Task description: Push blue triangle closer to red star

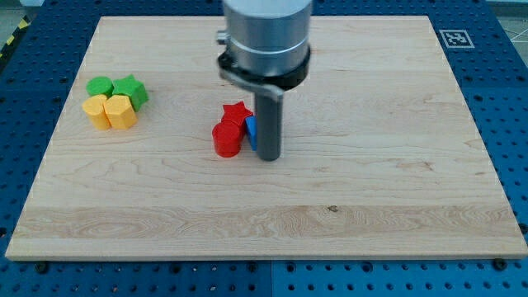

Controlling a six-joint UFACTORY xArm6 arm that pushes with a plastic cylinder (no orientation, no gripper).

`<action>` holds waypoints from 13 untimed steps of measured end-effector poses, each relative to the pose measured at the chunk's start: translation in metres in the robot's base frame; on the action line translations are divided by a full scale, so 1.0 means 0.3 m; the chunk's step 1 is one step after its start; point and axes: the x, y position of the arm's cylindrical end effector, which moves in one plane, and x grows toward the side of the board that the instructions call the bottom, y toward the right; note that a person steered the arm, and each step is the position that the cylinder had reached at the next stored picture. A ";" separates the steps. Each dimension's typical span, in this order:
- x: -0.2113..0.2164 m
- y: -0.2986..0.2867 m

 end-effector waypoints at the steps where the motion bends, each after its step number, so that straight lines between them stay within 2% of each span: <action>1: -0.081 0.152; 2: -0.177 0.249; 3: -0.377 0.249; 4: -0.559 0.215; 5: -0.673 0.057; 6: -0.667 -0.069; 7: -0.651 -0.063; 8: -0.651 0.067; 9: -0.637 0.101; 11: -0.453 -0.104; 12: -0.434 -0.121; 13: -0.497 -0.171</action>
